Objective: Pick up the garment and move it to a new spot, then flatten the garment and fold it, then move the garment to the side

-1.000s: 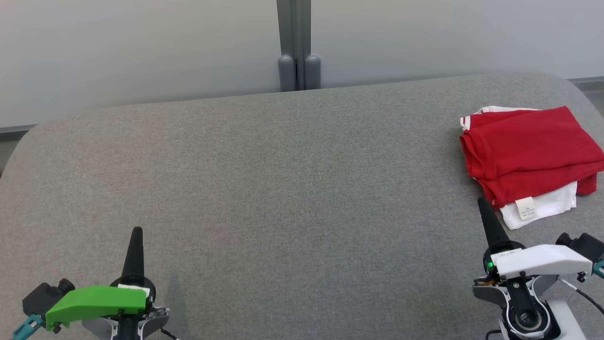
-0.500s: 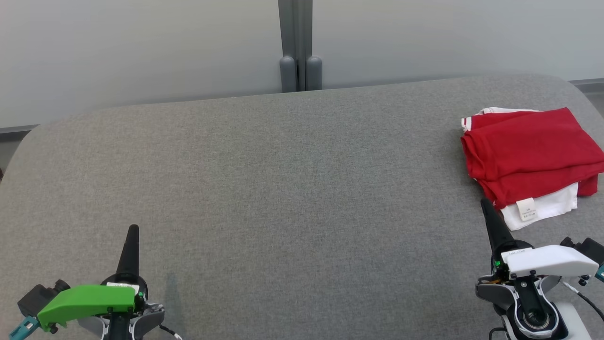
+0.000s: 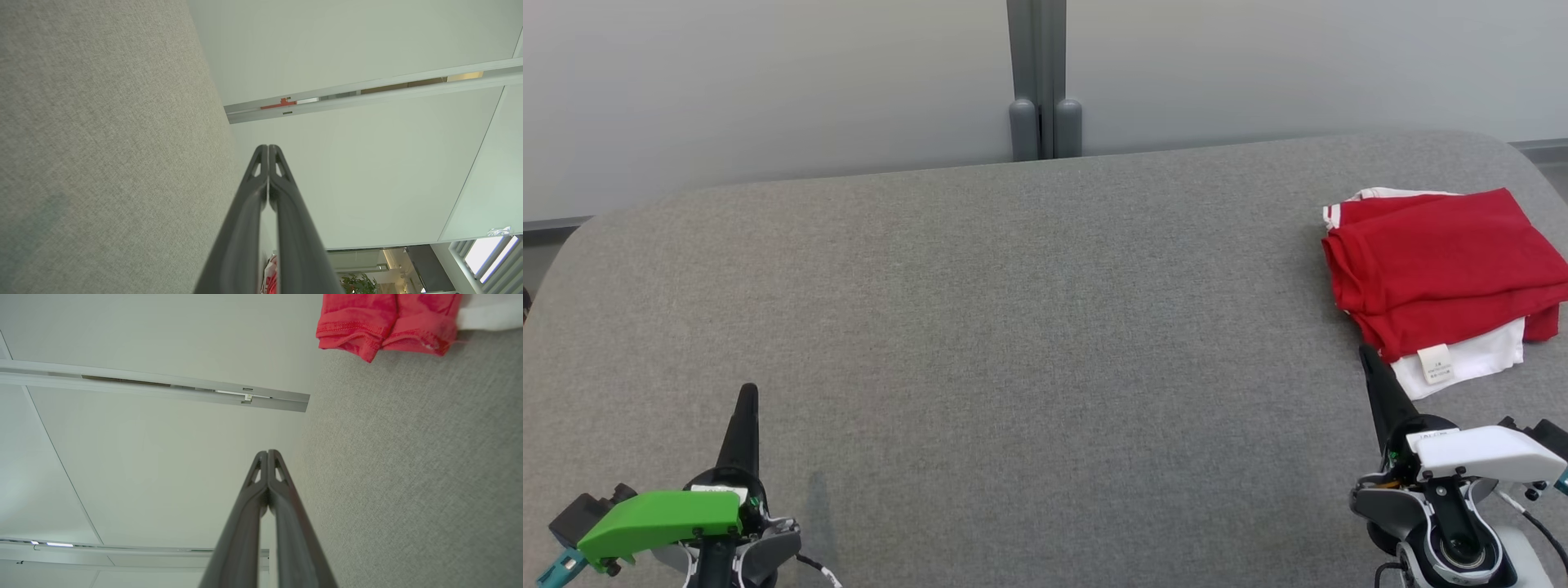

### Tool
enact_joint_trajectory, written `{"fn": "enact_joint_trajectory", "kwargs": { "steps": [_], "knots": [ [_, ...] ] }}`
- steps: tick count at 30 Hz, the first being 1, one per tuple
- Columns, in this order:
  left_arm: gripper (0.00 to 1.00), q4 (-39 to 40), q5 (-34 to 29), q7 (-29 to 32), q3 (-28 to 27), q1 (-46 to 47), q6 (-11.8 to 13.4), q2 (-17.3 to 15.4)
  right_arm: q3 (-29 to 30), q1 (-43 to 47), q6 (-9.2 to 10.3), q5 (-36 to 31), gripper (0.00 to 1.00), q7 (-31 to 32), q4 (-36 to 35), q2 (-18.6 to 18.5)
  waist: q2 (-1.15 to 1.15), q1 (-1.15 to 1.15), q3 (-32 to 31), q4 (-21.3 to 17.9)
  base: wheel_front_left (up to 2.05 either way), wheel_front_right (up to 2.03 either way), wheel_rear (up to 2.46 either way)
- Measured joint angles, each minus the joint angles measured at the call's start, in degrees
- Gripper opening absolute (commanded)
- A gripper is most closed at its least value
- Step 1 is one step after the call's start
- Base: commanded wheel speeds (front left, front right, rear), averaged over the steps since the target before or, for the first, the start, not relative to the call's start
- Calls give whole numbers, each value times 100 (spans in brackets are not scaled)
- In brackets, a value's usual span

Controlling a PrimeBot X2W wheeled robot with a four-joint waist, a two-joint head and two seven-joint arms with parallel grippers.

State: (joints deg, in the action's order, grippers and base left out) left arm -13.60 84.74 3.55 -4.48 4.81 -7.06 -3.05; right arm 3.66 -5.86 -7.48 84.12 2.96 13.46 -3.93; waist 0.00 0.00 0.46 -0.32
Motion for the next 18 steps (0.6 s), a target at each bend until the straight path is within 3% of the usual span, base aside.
{"fn": "enact_joint_trajectory", "kwargs": {
  "steps": [18],
  "knots": [
    [0,-34,603,201,-118,66,-24,0,133,-4,0,706,0,207,34,12,0,0,-22,25,0,0,0]
  ]
}}
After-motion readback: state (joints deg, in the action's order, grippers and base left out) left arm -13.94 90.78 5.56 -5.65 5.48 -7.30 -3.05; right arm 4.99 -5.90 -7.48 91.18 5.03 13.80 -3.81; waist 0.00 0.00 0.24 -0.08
